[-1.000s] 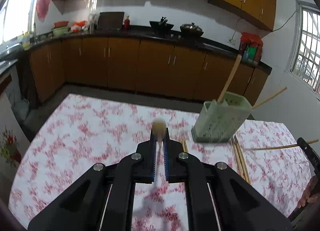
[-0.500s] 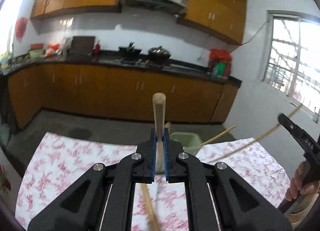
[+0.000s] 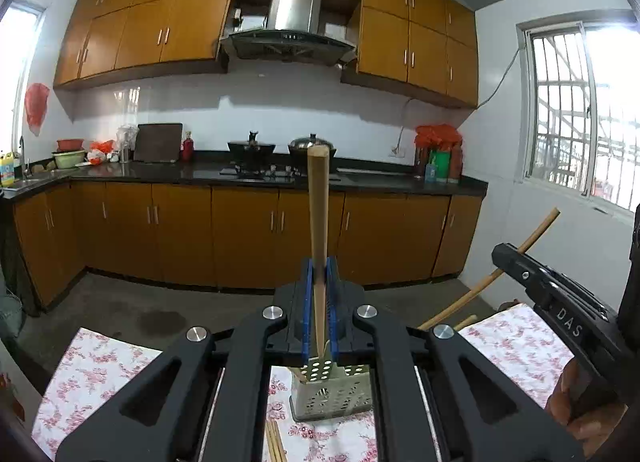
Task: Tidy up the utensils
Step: 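Open both grippers to drop the chopsticks into the holder, then grasp a chopstick with the left gripper while the right gripper grasps another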
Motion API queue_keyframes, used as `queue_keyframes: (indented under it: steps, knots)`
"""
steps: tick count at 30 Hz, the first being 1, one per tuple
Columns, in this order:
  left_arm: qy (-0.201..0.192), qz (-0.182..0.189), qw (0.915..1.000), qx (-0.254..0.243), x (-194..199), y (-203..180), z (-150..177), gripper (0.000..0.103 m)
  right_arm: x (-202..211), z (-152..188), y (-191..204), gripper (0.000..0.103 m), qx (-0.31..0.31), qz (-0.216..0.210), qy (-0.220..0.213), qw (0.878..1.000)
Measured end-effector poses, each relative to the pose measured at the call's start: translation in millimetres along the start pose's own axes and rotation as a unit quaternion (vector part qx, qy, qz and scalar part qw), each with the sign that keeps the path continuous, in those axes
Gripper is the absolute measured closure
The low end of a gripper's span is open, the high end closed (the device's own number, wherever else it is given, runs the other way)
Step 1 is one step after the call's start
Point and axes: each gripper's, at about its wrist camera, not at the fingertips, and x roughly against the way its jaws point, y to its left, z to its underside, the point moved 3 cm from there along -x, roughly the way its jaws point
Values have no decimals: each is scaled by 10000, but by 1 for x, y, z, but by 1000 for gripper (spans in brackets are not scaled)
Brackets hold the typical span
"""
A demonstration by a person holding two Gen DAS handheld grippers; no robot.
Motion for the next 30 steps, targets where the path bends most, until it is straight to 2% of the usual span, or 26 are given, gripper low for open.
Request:
queue_keyframes:
  steps: [6,10,12,13,15,19,22,24,26,28,29,30]
  knots:
    - [557,61,9983,176,-33,6,34,96,-32,30,-3,94,26,66,524,9986]
    - [746,148,9963,395,-36,10,39,95,-33,32,1,88,18,53,582,9983]
    - [725,165,9964,398,-33,11,37,90,-29,29,2,79,40,54,523,9986]
    - [701,163,9966,393,-30,11,36,86,-24,26,4,78,65,58,464,9989]
    - [564,175,9974,406,-21,11,29,63,-13,19,5,76,87,74,344,9993]
    - [288,216,9982,485,5,17,16,60,21,7,-3,74,29,225,96,9997]
    - [199,147,9980,585,29,28,15,60,48,19,-23,72,-158,452,182,9987]
    - [260,-23,9978,605,44,37,26,59,55,37,-36,72,-257,586,402,9971]
    - [416,-248,9972,561,53,47,45,59,51,73,-50,72,-305,750,948,9922]
    - [833,-563,9940,439,53,57,80,59,38,121,-58,72,-338,754,1702,9819]
    - [1038,-618,9918,406,50,61,93,59,32,145,-60,75,-369,720,2069,9750]
    - [1316,-646,9885,368,46,64,114,59,25,175,-59,83,-427,610,2507,9652]
